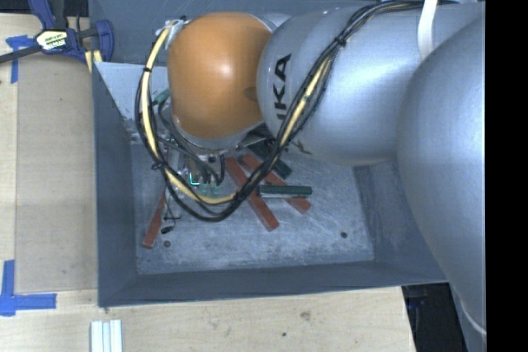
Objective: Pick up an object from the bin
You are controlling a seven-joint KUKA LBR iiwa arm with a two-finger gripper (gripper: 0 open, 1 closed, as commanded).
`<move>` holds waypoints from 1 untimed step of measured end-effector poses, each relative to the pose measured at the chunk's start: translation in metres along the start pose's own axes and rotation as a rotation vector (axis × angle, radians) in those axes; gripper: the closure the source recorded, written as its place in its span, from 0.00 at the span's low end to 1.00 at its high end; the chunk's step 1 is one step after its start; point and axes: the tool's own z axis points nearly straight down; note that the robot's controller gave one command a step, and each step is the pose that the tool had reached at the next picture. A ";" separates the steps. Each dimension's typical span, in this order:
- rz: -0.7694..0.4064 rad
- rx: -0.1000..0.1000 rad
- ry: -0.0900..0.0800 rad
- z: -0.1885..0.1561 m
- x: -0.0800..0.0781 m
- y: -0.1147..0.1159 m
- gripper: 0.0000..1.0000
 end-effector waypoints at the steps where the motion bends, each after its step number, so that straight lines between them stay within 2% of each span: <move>1: -0.445 -0.001 -0.003 0.127 -0.037 0.003 0.00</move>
Offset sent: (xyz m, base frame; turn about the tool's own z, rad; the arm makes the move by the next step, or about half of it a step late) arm 0.0365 0.0031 -0.1267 -0.4459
